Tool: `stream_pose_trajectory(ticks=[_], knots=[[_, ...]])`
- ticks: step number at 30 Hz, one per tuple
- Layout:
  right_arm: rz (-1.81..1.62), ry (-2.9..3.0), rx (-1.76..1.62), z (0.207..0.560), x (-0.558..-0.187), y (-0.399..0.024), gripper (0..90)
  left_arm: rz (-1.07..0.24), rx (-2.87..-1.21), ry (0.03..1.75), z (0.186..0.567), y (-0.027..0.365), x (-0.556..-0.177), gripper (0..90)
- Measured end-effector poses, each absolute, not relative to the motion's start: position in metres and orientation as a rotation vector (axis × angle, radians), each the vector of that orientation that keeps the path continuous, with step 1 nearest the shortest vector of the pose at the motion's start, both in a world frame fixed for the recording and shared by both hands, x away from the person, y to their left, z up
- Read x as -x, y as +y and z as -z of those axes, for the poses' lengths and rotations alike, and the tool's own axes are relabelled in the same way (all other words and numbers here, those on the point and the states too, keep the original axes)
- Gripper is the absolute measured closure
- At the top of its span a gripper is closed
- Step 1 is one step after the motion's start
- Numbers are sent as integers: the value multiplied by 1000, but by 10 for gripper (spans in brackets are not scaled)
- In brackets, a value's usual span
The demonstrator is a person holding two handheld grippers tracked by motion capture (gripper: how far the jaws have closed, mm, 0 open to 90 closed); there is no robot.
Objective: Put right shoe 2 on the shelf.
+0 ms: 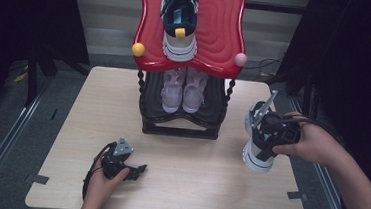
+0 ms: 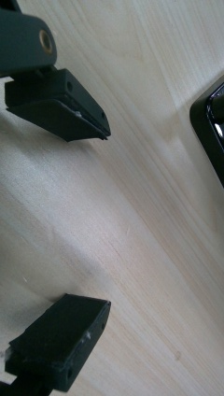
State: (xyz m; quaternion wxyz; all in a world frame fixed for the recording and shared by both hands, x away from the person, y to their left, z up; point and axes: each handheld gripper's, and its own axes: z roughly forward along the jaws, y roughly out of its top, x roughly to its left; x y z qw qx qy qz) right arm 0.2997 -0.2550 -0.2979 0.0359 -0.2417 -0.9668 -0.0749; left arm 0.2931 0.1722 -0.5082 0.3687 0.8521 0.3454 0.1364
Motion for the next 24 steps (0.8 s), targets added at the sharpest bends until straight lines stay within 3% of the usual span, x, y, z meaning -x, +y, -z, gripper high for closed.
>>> stream_pose_trajectory(ticks=[24], knots=[[264, -3042, 681, 206, -309, -257, 716, -354, -2190, 888, 508, 172, -293, 140]])
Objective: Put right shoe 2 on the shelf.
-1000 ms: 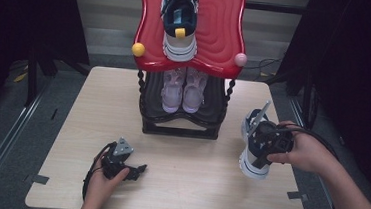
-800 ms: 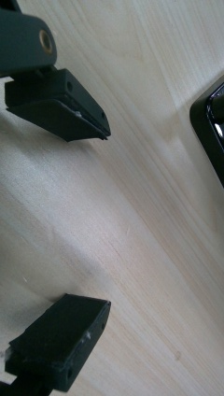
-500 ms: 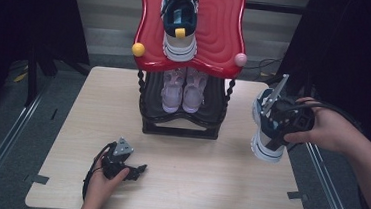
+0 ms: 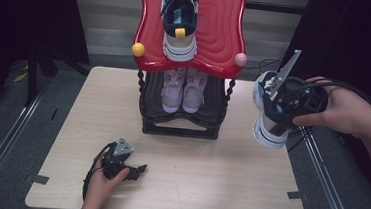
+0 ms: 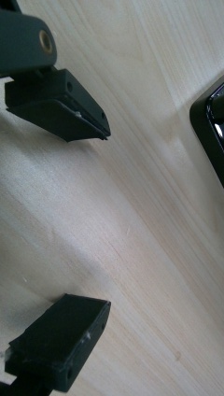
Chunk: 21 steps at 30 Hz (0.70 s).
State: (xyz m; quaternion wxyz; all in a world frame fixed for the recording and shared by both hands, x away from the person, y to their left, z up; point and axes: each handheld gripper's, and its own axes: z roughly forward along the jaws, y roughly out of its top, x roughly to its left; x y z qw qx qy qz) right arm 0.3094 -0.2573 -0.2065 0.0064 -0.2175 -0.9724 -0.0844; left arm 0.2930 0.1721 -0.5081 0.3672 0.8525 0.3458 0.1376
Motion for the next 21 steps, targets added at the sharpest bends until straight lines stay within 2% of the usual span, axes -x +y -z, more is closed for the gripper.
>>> stream_pose_trajectory(ticks=[21], knots=[[263, -3113, 716, 125, -333, -241, 717, -355, -2204, 878, 508, 173, -293, 140]])
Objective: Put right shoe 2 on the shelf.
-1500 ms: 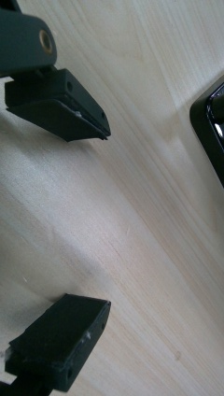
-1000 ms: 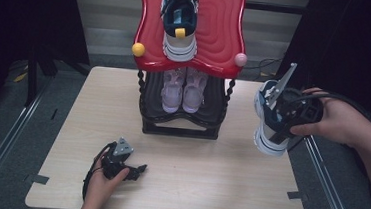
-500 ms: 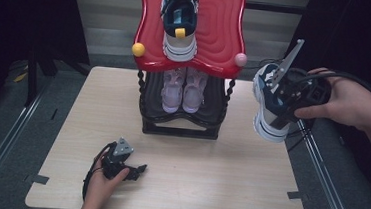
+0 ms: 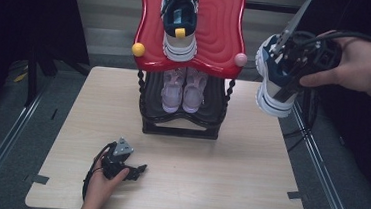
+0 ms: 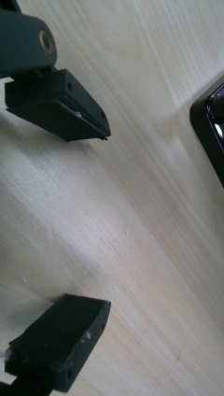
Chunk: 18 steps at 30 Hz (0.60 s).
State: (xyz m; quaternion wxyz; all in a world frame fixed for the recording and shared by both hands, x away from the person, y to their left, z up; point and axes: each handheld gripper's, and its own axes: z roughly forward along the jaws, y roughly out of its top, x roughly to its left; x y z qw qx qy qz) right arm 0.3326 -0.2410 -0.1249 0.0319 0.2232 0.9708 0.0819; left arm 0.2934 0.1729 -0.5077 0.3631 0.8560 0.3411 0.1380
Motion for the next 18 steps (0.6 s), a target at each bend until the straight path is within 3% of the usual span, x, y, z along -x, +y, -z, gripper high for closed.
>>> stream_pose_trajectory(ticks=[18], knots=[[-222, 2902, -604, 73, -357, -210, 719, -354, -2202, 881, 508, 173, -293, 140]])
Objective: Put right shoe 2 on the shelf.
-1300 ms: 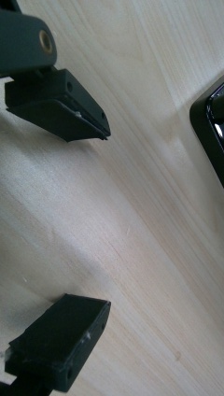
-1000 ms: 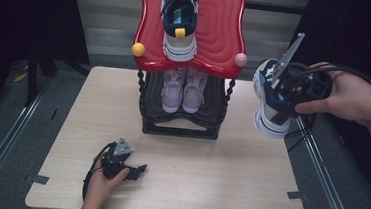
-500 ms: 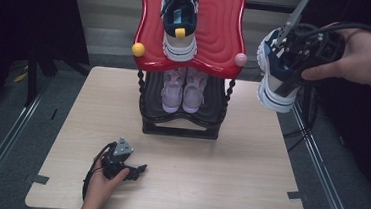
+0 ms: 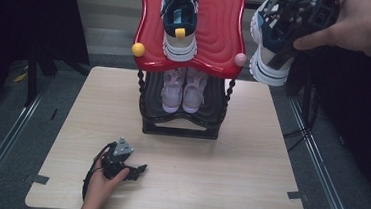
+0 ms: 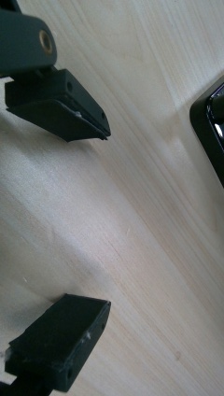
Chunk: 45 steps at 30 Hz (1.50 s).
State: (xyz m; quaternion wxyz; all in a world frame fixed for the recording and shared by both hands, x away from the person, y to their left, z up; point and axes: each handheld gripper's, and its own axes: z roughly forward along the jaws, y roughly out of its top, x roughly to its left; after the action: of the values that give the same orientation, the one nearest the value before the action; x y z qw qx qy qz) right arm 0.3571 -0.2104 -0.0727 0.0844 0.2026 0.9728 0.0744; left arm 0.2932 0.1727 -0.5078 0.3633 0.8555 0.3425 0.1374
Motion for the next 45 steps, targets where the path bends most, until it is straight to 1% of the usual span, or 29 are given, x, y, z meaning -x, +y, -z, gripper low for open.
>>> stream_pose_trajectory(ticks=[4, 11, 21, 45], knots=[[-226, 2892, -596, 64, -366, -199, 720, -352, -2203, 880, 508, 173, -293, 140], [-229, 2889, -549, 62, -382, -179, 720, -347, -2205, 878, 508, 173, -293, 141], [-218, 2884, -482, 67, -399, -153, 720, -348, -2204, 878, 508, 173, -293, 141], [-205, 2869, -403, 81, -421, -118, 720, -346, -2205, 878, 508, 173, -293, 141]])
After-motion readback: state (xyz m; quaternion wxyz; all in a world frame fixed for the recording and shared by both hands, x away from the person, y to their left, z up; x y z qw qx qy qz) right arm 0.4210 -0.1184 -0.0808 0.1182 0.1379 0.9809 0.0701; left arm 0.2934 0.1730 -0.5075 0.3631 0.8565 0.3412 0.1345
